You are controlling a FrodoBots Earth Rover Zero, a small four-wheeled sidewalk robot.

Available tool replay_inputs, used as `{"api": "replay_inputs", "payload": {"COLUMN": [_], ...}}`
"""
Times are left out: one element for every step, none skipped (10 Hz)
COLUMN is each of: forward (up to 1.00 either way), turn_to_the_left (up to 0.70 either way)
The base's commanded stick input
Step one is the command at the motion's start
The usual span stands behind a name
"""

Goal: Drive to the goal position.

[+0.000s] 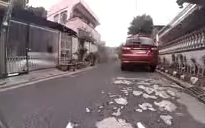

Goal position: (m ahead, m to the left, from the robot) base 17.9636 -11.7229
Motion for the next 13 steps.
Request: {"api": "replay_inputs", "payload": {"forward": [0.7,0.7,0.7,0.7,0.7,0.7,0.7,0.7,0.7,0.7,0.7,0.7,0.7], "turn_to_the_left": [0.14,0.14,0.14,0.14,0.14,0.14,0.14,0.14,0.02,0.01,0.01,0.01,0.01]}}
